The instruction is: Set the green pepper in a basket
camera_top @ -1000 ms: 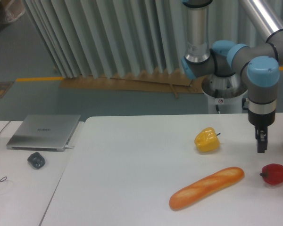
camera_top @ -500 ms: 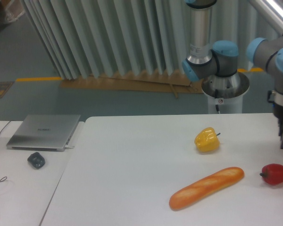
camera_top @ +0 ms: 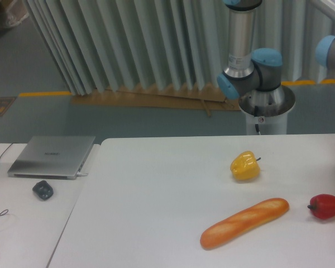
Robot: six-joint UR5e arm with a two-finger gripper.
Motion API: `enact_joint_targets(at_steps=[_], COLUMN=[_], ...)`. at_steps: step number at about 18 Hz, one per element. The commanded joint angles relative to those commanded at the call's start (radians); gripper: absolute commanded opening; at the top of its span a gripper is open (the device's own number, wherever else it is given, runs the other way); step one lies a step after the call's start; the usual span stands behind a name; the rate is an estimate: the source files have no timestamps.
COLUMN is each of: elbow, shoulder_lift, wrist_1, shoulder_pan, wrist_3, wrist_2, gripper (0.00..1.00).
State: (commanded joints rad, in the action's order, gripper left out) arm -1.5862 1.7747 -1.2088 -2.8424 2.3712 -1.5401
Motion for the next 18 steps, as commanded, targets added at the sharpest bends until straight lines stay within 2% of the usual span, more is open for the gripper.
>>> enact_joint_targets(at_steps=[8, 11, 18], elbow=[0.048, 0.054, 0.055], shoulder_lift=[0.057, 0.087, 0.155], wrist_1=[0.005, 0.037, 0.049], shoulder_pan=[-0.087, -0.110, -0.109], wrist_3=[0.074, 0.118, 0.117], wrist_2=[0.000, 0.000, -0.003], gripper=[0.60, 0.60, 0.61])
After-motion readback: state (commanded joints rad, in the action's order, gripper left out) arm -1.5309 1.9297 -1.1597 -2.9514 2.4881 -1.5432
